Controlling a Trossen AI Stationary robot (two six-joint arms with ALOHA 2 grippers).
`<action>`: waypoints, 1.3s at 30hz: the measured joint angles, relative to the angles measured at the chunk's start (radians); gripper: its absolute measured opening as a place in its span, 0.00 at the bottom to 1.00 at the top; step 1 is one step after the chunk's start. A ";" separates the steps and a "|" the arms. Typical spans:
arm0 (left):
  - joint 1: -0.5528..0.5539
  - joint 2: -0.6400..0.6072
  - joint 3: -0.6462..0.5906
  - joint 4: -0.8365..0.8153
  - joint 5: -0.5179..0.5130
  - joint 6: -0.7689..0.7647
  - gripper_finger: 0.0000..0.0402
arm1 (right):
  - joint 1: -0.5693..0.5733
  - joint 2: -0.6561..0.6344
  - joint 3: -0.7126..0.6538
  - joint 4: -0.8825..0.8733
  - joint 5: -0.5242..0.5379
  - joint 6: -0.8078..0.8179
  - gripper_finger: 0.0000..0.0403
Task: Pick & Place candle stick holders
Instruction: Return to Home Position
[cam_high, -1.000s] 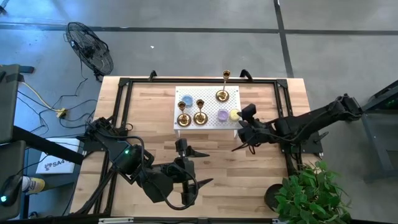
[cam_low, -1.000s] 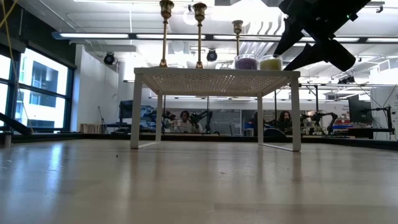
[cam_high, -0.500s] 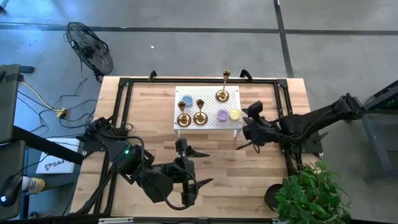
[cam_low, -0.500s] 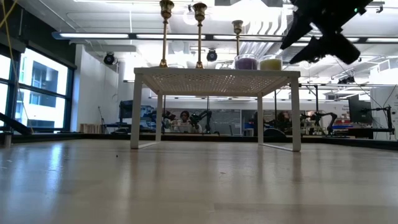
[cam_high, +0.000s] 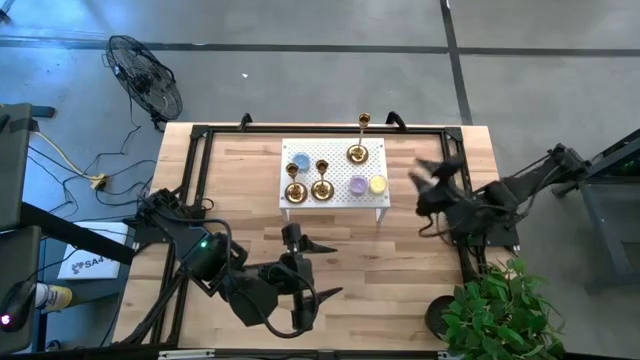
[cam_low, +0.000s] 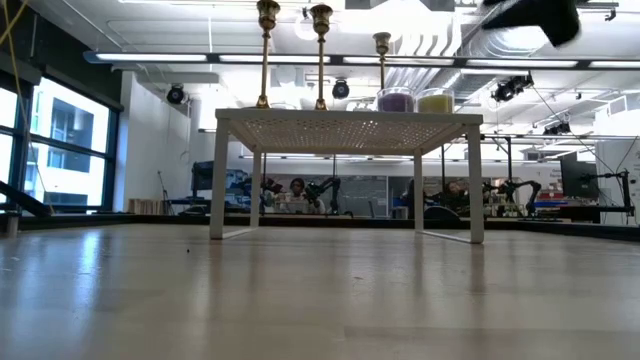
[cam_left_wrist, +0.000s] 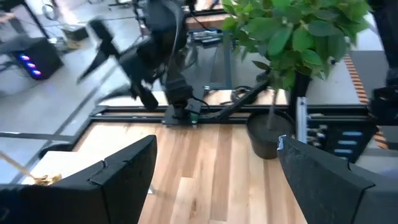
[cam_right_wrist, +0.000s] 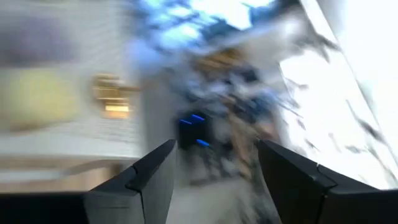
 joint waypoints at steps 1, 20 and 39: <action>0.000 0.000 0.000 0.000 -0.015 0.000 0.82 | 0.015 -0.012 0.000 0.044 0.084 -0.024 0.55; 0.000 0.000 0.000 0.001 -0.353 -0.001 0.82 | 0.087 -0.087 0.000 0.280 0.283 -0.081 0.55; 0.000 0.000 0.000 -0.060 -0.433 0.107 0.78 | 0.090 -0.083 0.000 0.342 0.145 -0.038 0.47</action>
